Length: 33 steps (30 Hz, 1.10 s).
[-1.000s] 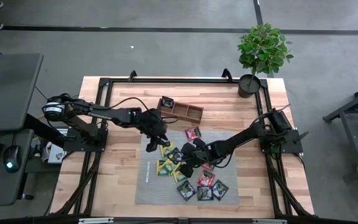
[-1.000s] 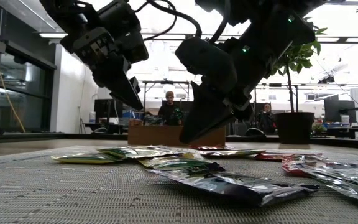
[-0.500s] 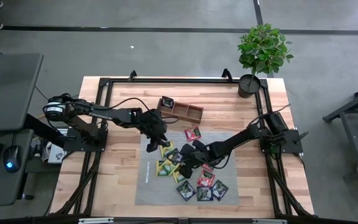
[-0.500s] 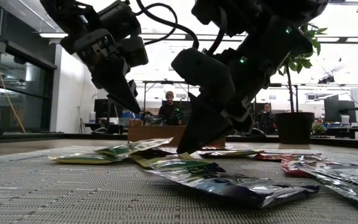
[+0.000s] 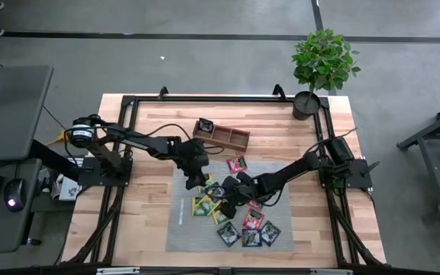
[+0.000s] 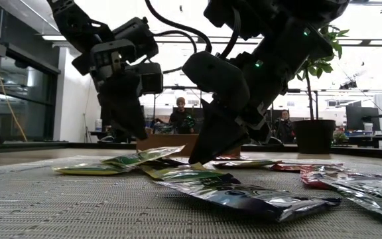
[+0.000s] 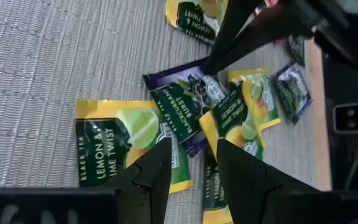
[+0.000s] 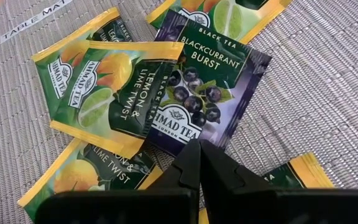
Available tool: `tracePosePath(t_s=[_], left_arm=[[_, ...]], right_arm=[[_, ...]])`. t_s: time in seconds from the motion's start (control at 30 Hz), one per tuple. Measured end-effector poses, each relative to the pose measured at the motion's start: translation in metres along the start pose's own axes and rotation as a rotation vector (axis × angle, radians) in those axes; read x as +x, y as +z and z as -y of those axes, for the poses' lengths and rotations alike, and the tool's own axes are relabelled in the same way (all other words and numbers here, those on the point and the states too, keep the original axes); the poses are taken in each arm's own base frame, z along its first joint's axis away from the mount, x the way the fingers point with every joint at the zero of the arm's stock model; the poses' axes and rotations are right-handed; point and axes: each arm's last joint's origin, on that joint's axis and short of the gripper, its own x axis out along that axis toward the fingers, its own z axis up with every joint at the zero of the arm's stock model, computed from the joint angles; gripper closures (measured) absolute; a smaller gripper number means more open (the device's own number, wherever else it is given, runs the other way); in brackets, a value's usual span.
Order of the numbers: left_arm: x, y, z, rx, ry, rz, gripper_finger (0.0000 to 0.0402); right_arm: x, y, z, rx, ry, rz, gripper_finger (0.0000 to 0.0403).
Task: Pick & Place Tea
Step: Put the purple tea bag into the left section of the wooden organizer
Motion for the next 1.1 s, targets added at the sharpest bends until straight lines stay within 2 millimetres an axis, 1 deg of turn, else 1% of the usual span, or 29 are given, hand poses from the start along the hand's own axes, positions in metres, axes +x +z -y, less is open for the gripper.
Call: tracePosePath(t_s=[0.43,0.77,1.1], left_arm=[[0.001,-0.001,0.001,-0.189,-0.047,-0.023,0.0275],[0.017,-0.007,-0.010,-0.319,-0.051,-0.086,0.0275],[0.020,-0.003,-0.011,-0.349,-0.065,-0.051,0.0275]], right_arm=[[0.000,0.000,0.001,-0.001,-0.017,0.014,0.0403],[0.001,0.002,0.002,-0.028,-0.015,0.022,0.0403],[0.001,0.002,0.001,-0.035,-0.012,0.027,0.0403]])
